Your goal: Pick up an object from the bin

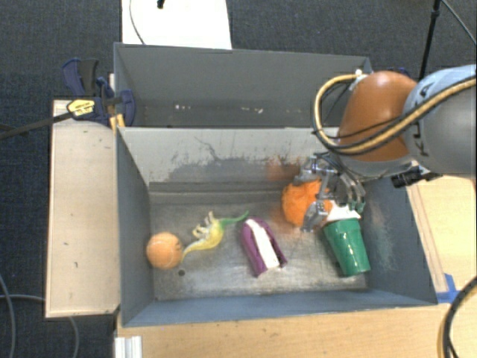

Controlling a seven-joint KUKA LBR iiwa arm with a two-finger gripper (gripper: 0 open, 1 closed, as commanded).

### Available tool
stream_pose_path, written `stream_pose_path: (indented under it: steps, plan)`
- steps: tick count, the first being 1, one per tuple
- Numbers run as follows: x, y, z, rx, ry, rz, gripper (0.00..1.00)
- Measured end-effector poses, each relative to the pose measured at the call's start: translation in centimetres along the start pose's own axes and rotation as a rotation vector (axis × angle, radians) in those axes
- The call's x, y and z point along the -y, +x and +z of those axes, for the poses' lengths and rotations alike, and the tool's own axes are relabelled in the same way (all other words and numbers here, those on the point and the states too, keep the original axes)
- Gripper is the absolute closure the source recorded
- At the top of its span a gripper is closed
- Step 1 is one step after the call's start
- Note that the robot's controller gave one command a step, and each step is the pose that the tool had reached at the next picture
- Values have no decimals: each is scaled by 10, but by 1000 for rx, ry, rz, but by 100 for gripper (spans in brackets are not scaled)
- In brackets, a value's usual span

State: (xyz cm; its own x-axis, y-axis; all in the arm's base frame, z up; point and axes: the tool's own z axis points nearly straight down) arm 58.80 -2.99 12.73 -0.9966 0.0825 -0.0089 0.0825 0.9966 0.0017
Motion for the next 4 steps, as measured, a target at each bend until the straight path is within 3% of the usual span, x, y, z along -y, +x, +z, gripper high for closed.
stream_pose_path:
  steps: [1, 2, 3, 4]
  plan:
    - [21, -9, 54, 9, -1, 13, 0]
    - [5, -9, 50, 18, 1, 110, 100]
    - [5, -9, 50, 17, 1, 109, 100]
    - [5, -11, -56, -5, 1, 108, 100]
